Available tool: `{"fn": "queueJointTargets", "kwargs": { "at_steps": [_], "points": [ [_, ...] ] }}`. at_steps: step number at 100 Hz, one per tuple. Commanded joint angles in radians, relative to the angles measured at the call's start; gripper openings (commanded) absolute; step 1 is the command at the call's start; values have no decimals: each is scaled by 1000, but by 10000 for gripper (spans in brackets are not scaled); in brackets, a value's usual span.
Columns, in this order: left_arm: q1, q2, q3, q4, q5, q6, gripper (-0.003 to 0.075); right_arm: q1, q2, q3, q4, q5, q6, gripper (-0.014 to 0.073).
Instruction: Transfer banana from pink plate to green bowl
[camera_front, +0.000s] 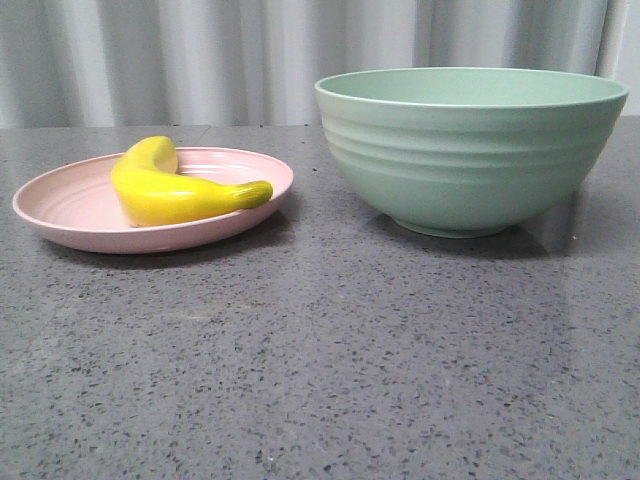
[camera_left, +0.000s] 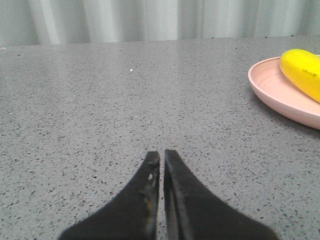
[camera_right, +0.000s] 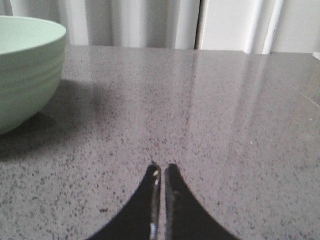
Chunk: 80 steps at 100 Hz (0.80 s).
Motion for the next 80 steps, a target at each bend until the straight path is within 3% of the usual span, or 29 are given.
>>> {"fn": "queueJointTargets", "kwargs": {
  "at_steps": [1, 80],
  "points": [
    [1, -32, 25, -29, -108, -9, -18, -6, -19, 24, -1, -120, -7, -79],
    [1, -32, 25, -29, -130, -9, -19, -6, -19, 24, -1, -139, -7, -79]
  ]
}}
